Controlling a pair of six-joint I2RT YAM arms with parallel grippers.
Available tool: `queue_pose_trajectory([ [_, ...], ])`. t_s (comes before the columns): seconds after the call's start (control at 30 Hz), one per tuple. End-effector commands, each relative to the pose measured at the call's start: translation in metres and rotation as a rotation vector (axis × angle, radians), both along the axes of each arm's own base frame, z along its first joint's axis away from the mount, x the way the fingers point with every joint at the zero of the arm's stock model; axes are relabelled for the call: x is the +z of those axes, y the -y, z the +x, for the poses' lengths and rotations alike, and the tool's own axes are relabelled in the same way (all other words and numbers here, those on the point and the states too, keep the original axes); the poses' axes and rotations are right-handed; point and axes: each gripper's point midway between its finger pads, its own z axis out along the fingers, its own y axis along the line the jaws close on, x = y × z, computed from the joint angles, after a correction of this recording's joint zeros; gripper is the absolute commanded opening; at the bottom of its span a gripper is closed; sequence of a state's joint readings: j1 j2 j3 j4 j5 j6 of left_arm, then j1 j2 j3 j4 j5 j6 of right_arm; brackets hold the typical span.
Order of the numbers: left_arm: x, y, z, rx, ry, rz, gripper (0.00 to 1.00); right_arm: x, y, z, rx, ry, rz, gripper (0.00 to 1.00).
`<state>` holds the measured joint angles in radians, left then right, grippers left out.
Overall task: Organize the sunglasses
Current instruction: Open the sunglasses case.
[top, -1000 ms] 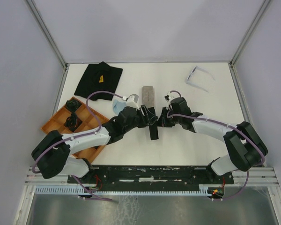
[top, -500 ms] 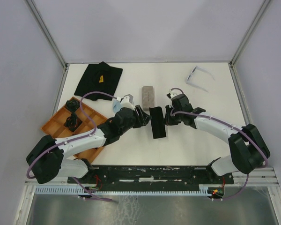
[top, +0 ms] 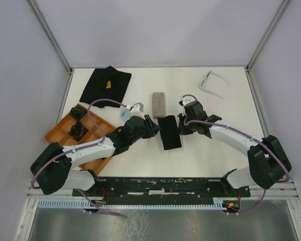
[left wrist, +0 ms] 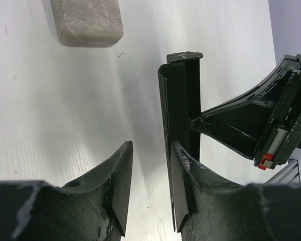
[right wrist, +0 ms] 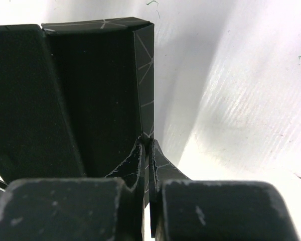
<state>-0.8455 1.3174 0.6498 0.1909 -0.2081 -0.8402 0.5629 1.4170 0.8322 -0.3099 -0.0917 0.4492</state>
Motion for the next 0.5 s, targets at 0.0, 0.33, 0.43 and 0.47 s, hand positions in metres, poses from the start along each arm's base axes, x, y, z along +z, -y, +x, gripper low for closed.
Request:
queue_pose_trajectory([
  [0.0, -0.016, -0.013, 0.004, 0.014, 0.005, 0.073, 0.42, 0.041, -0.008, 0.024, 0.065, 0.135, 0.007, 0.0],
  [0.33, 0.023, -0.016, -0.004, -0.035, 0.05, 0.074, 0.68, 0.029, -0.009, 0.031, 0.288, 0.122, -0.156, 0.0],
  [0.43, 0.047, -0.024, -0.001, -0.016, 0.098, 0.08, 0.71, 0.029, -0.006, 0.034, 0.325, 0.137, -0.208, 0.0],
  [0.47, 0.054, -0.029, 0.0, 0.0, 0.112, 0.083, 0.72, 0.028, -0.005, 0.034, 0.334, 0.14, -0.223, 0.0],
])
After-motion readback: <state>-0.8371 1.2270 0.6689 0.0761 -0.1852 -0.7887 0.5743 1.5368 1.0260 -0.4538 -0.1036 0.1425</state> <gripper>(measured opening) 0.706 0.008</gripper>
